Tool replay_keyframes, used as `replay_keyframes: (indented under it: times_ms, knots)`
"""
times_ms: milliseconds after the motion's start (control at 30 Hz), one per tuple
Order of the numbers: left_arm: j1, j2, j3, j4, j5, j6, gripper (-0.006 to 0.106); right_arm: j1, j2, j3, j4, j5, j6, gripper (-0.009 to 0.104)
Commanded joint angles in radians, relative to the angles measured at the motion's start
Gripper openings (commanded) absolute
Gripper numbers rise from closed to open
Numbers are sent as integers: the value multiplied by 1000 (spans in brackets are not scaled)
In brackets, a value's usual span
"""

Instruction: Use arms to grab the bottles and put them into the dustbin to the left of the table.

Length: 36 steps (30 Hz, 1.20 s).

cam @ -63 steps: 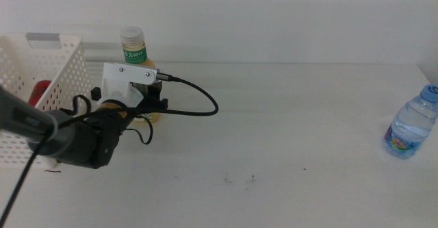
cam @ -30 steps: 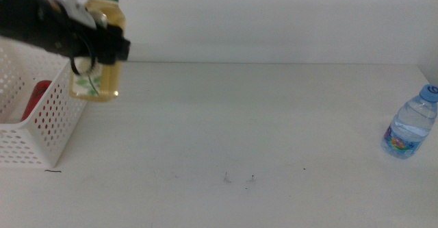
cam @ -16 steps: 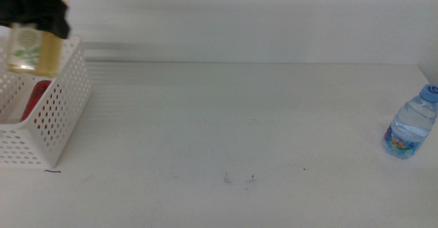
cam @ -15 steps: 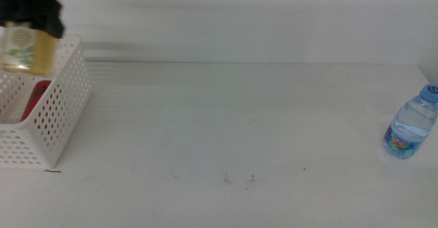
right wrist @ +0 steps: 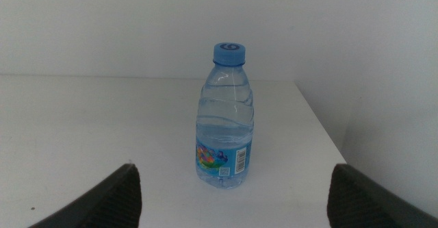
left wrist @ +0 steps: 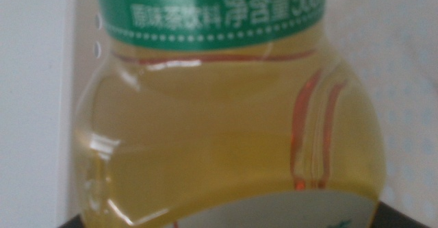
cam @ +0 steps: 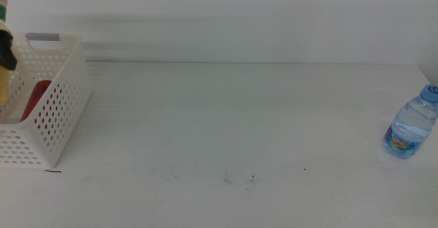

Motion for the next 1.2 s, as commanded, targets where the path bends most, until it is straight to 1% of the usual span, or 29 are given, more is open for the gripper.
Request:
replay_keyframes:
  times_ms: [0,133,267,367,467,567,600,767,933,967,1067,1167]
  knots:
    - [2,5,-23,-27,-58,2,17,-7,-5,4,-7,-9,-4,91]
    - [2,38,-23,-25,-87,4,18,-7,-5,4,-7,-9,-4,91]
    - [2,69,-23,-31,-94,4,27,-7,-5,4,-7,-9,-4,91]
    - [-3,82,-23,-39,-90,4,44,-7,-5,4,-7,-9,-4,91]
    - [-9,87,-23,-39,-90,11,66,-7,-5,4,-7,-9,-4,91]
    - [-23,87,-23,-33,-90,23,91,-7,-5,4,-7,-9,-4,91]
    - [-28,87,-23,-28,-90,25,94,-7,-5,4,-7,-9,-4,91]
    - [-52,57,-23,-28,-55,25,94,-7,-5,4,-7,-9,-4,91]
    - [-101,-50,-23,-29,-39,-13,94,-7,-5,4,-7,-9,-4,91]
    - [-113,-72,-23,-43,-38,-20,94,-7,-5,4,-7,-9,-4,91]
    - [-161,-150,-7,-123,-34,-18,94,-7,-5,4,-7,-9,-4,91]
    - [-205,-244,50,-257,-46,69,94,-7,-5,4,-7,-9,-4,91]
